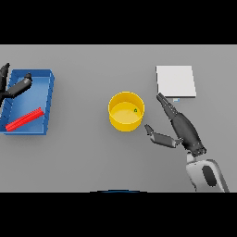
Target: Pick up the red beaker and tilt it to pour out 1 green nut into yellow bowl. Pick up the yellow bowl and place it on the metallic measuring scale.
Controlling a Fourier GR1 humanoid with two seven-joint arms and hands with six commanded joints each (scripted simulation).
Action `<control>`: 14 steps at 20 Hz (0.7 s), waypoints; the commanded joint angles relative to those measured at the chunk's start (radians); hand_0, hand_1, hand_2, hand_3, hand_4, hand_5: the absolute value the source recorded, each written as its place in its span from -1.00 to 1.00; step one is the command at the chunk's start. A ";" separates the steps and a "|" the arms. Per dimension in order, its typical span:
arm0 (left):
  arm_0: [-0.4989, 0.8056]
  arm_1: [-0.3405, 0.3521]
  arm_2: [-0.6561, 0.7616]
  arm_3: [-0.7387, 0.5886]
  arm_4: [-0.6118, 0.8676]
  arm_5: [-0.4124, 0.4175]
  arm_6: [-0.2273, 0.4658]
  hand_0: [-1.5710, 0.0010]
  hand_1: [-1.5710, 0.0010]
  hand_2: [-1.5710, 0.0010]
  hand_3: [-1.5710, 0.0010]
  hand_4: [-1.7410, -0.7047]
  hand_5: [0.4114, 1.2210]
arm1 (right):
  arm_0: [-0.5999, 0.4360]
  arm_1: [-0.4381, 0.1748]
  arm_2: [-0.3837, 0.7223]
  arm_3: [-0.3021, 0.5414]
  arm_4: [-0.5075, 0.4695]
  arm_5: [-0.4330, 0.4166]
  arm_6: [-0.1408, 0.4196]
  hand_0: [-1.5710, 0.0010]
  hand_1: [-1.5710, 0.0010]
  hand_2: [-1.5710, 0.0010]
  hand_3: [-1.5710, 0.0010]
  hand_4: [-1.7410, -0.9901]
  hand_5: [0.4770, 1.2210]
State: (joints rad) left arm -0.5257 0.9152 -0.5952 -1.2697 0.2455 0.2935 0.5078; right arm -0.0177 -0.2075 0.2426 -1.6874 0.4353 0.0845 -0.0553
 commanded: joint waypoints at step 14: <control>-0.016 0.000 -0.001 0.019 0.001 -0.013 -0.005 1.00 1.00 1.00 1.00 0.82 -0.24 | -0.404 -0.167 0.242 0.206 0.293 0.246 -0.031 1.00 1.00 1.00 1.00 0.24 -0.48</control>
State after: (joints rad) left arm -0.5415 0.9156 -0.5961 -1.2506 0.2461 0.2807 0.5042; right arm -0.4218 -0.3740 0.4841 -1.4818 0.7286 0.3305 -0.0852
